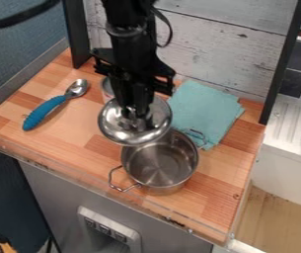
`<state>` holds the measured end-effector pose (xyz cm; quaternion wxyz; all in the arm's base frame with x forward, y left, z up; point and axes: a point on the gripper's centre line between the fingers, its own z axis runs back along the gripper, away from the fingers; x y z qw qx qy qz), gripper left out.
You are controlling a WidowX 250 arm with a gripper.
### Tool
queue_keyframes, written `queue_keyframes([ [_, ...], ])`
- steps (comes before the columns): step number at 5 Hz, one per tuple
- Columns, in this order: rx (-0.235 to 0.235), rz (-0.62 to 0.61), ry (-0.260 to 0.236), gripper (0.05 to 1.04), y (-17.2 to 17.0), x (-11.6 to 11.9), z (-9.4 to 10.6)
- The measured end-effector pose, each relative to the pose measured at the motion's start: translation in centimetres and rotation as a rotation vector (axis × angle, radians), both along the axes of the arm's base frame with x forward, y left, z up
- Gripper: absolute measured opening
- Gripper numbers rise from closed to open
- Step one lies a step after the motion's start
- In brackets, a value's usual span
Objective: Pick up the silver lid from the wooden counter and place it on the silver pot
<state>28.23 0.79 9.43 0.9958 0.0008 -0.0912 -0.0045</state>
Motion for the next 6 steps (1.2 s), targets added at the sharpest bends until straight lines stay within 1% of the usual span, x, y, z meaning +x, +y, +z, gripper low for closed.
queue_keyframes([
  [1,0.022,-0.043,0.0,0.283,-1.4,-0.3,-0.8],
  [2,0.025,-0.073,0.028,0.283,-2.7,-0.5,-2.2],
  [4,0.029,-0.098,0.072,0.283,-3.5,-0.6,-4.6],
  [6,0.031,-0.095,0.071,0.283,-3.5,-0.7,-4.9],
])
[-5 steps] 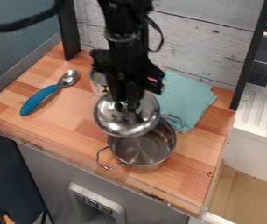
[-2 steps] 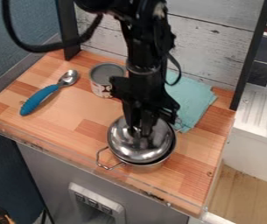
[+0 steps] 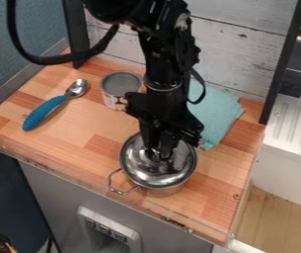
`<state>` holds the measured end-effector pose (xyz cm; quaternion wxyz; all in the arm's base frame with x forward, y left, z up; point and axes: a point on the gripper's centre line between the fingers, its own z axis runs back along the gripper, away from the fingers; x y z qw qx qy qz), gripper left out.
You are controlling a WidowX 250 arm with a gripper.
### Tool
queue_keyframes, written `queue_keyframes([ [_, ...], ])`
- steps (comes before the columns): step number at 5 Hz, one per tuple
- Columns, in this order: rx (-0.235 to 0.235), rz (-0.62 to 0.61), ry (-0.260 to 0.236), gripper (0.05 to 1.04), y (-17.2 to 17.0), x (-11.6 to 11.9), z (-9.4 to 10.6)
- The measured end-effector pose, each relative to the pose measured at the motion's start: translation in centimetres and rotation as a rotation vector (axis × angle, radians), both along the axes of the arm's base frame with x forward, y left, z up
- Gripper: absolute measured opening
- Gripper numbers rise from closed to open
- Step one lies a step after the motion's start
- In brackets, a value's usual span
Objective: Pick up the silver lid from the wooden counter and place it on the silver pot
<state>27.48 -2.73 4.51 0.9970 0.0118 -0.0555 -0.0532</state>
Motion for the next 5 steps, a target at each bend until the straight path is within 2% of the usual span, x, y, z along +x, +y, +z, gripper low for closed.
queue_keyframes([
  [1,0.007,-0.001,0.002,0.329,0.0,0.0,0.0],
  [2,0.018,-0.007,0.024,0.646,0.1,-0.2,0.0],
  [3,0.01,0.023,0.012,0.937,0.2,-0.6,2.0],
  [4,-0.009,0.049,-0.028,1.019,0.4,-0.8,4.4],
  [5,-0.026,0.057,-0.01,1.009,0.6,-1.3,5.0],
])
